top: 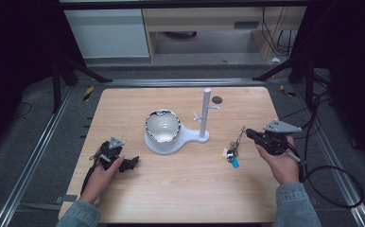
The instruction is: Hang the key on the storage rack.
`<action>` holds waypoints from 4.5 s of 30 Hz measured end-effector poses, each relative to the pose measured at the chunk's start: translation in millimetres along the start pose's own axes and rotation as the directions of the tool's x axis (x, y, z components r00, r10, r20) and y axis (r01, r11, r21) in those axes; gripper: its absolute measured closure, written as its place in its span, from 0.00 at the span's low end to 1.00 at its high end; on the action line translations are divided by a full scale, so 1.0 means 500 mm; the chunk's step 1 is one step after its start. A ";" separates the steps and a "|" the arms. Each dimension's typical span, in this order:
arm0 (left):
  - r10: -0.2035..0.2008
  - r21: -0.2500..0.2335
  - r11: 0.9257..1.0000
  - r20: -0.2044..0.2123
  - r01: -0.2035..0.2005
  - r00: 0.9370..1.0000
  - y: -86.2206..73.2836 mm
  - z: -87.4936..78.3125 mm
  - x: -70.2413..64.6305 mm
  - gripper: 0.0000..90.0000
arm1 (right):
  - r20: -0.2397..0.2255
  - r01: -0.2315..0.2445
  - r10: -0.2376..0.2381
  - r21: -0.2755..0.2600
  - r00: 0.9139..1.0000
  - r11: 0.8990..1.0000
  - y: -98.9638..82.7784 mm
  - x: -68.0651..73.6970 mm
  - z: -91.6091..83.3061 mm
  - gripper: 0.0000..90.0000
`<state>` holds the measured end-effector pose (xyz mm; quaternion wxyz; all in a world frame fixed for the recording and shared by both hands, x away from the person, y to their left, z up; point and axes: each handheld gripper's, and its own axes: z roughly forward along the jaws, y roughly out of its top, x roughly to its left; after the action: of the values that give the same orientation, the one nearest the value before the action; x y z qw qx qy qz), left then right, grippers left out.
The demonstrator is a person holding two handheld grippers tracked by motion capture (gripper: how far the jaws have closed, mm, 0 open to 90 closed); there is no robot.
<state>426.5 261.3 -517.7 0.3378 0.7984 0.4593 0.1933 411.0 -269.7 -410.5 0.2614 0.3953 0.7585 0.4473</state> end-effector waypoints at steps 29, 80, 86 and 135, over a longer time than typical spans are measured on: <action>-0.001 0.000 1.000 -0.001 0.001 1.000 0.000 0.000 -0.001 0.00 | -0.017 0.035 -0.036 -0.064 0.999 0.997 0.082 0.020 -0.015 0.99; -0.001 -0.002 1.000 -0.001 0.001 1.000 -0.001 0.000 -0.001 0.00 | -0.034 0.071 -0.076 -0.122 0.997 0.990 0.192 0.029 -0.035 0.99; -0.001 -0.002 1.000 -0.001 0.001 1.000 -0.001 0.000 -0.001 0.00 | -0.040 0.074 -0.079 -0.117 0.996 0.990 0.203 0.027 -0.039 0.99; -0.002 -0.002 1.000 -0.001 0.002 1.000 -0.001 0.000 -0.001 0.00 | -0.093 0.143 -0.156 -0.125 0.983 0.982 0.274 0.077 -0.019 0.99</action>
<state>425.8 261.0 -517.8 0.3387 0.7976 0.4599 0.1938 432.8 -202.7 -286.3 0.2781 0.2976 0.7707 0.4900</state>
